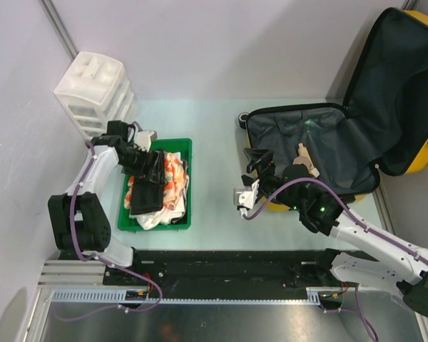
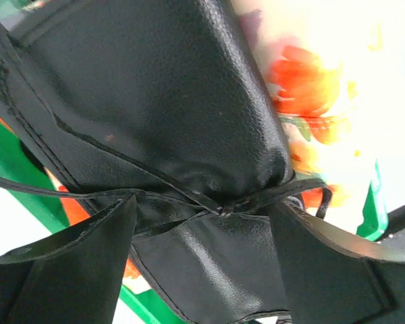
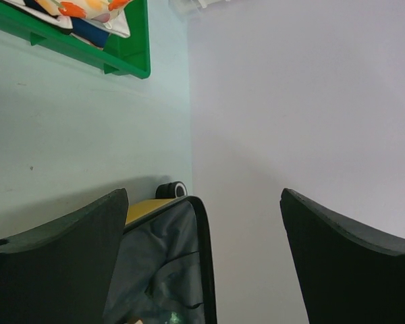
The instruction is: Open, take out, and arrange the luggage
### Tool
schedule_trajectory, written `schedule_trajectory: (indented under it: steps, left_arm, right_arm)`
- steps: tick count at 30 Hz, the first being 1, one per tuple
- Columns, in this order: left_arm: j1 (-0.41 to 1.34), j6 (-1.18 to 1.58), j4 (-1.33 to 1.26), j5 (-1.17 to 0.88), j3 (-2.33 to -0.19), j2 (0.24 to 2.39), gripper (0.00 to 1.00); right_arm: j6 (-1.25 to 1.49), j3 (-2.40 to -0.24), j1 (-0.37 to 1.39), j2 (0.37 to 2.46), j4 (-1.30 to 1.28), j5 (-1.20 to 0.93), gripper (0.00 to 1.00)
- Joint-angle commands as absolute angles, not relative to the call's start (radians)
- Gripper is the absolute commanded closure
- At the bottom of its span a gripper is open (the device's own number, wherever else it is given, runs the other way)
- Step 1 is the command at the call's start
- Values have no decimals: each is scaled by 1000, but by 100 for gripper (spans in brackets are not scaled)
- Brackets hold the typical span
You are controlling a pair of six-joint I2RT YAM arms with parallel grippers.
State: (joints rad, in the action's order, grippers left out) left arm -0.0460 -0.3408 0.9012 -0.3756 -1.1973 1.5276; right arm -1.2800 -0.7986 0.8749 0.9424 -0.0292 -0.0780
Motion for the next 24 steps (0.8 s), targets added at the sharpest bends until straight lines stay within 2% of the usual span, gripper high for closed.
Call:
schedule_trajectory:
  steps: [1,4,8,16,24]
  left_arm:
    - [-14,-380,902,-264,-1308,1464,15]
    - [61,-390,933,-242,-1449,1454,8]
    - [165,-342,931,-258,-1587,1535,6]
    - [324,-278,896,-223,-1861,1872,11]
    - [405,-310,874,-108,-2063,2134,10]
  right_arm:
    - [-1267,-802,873,911,-32,-37,0]
    - [-1272,-802,873,888,-66,-22,0]
    - [-1269,-802,871,864,-95,0,0]
    - [-1246,-802,862,802,-169,57,0]
    - [-1204,-801,836,769,-209,78,0]
